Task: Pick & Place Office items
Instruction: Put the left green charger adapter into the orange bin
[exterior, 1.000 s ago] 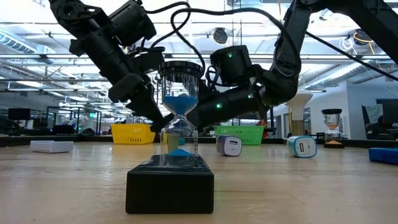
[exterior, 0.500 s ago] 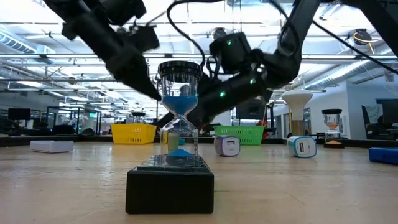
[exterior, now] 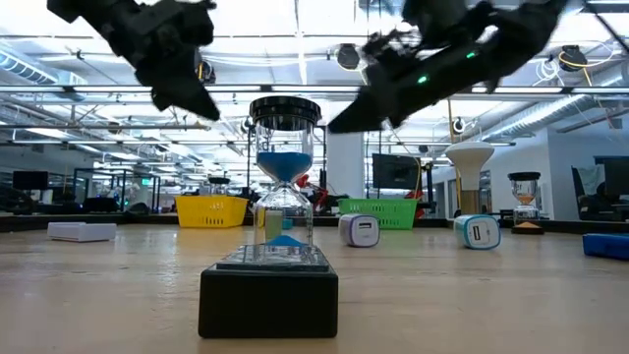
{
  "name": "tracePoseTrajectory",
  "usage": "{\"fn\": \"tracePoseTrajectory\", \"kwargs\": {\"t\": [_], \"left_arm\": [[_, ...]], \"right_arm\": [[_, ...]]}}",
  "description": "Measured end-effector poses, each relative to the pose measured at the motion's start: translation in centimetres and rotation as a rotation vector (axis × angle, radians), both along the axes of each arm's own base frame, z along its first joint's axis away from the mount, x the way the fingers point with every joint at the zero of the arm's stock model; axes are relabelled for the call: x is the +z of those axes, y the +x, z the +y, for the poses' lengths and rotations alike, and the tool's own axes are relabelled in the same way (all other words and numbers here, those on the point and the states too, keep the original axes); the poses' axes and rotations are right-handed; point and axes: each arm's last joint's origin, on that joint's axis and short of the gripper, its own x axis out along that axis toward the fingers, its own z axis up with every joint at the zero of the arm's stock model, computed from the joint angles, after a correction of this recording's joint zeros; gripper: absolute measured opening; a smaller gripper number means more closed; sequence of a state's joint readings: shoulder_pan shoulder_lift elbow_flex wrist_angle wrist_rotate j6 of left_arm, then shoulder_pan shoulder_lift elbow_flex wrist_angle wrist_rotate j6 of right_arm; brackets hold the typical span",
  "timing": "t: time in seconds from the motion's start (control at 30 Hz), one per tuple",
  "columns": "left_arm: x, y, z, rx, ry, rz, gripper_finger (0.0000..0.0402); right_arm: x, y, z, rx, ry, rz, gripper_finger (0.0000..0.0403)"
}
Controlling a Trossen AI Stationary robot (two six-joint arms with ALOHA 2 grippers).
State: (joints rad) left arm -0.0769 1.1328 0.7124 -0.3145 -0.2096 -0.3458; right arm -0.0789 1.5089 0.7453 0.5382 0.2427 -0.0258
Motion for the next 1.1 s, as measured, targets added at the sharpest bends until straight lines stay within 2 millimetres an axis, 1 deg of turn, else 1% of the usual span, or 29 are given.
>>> {"fn": "tracePoseTrajectory", "kwargs": {"t": [0.07,0.13,0.2,0.3,0.4,0.47,0.63,0.83,0.97,1.1], "left_arm": [[-0.6,0.5,-0.1,0.017,-0.021,0.018,0.0057],[-1.4,0.8,-0.1,0.035,-0.026,0.054,0.0071],[-2.0,1.5,-0.1,0.050,-0.018,0.060,0.0091],[-2.8,2.3,0.0,0.077,0.009,0.096,0.0128],[-2.4,3.4,0.4,0.093,0.019,0.099,0.0166],[-1.9,4.5,0.6,0.100,0.021,0.086,0.0190],[-1.7,7.1,0.9,0.120,0.007,0.116,0.0245],[-3.7,9.3,1.7,0.158,0.008,0.278,0.0303],[-5.0,10.3,2.5,0.176,-0.022,0.332,0.0329],[-5.8,10.9,3.4,0.192,-0.043,0.355,0.0336]], "right_arm": [[0.3,-2.0,-0.3,-0.046,0.028,-0.025,0.0023],[0.5,-3.7,-0.4,-0.090,0.051,-0.058,0.0006],[0.4,-5.5,-0.4,-0.121,0.065,-0.084,0.0012],[0.1,-7.3,-0.3,-0.129,0.078,-0.125,0.0018],[0.2,-8.4,-0.1,-0.127,0.077,-0.178,0.0012],[0.1,-9.0,-0.1,-0.127,0.076,-0.204,0.0004],[0.1,-9.3,0.0,-0.125,0.075,-0.235,0.0004],[0.0,-9.2,0.0,-0.124,0.077,-0.229,0.0002],[0.0,-9.2,0.0,-0.124,0.079,-0.229,0.0001],[0.0,-9.2,0.0,-0.124,0.079,-0.229,0.0001]]}}
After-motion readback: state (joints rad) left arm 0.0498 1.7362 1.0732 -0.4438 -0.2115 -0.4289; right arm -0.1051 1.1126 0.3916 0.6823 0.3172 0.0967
